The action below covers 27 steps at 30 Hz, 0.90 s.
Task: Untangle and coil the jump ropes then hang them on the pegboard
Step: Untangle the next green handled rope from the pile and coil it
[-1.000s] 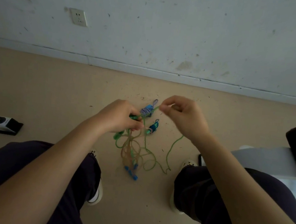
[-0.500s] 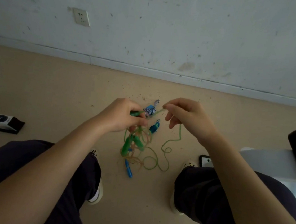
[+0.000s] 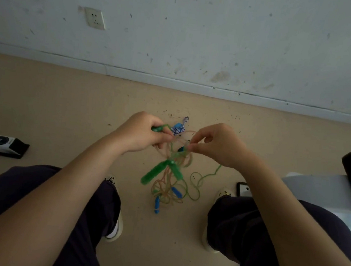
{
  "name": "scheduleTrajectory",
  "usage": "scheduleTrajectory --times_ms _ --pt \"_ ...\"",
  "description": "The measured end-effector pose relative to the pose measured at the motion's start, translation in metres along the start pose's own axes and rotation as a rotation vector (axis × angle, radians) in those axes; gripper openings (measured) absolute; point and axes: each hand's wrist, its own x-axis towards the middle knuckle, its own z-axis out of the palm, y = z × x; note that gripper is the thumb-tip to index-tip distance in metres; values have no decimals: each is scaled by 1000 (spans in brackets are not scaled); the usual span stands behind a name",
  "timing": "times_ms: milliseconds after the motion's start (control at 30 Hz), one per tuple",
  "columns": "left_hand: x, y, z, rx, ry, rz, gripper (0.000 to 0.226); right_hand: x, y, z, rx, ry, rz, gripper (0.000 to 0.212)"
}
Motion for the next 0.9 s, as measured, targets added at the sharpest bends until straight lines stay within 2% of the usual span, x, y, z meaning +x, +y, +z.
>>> scheduleTrajectory --times_ms 167,267,333,433,600,733,800,900 --pt "-1 1 -4 -323 341 -116 11 2 18 -13 132 173 53 8" --pt "-2 4 -4 -369 457 -143 14 4 19 -11 177 227 81 8" --pt "-2 3 -7 -357 385 -106 17 5 17 -8 161 262 69 7" --pt "-3 2 -11 -426 165 -33 31 3 16 -1 149 231 36 7" --pt "3 -4 -1 -401 161 -49 33 1 8 7 264 136 -35 20" --pt "1 -1 9 -371 -71 -50 53 0 5 6 406 98 -106 17" --pt "1 -1 16 -329 -122 -34 46 -2 4 5 466 70 -129 14" --pt "2 -2 19 -346 -86 -44 31 -2 4 5 538 70 -132 15"
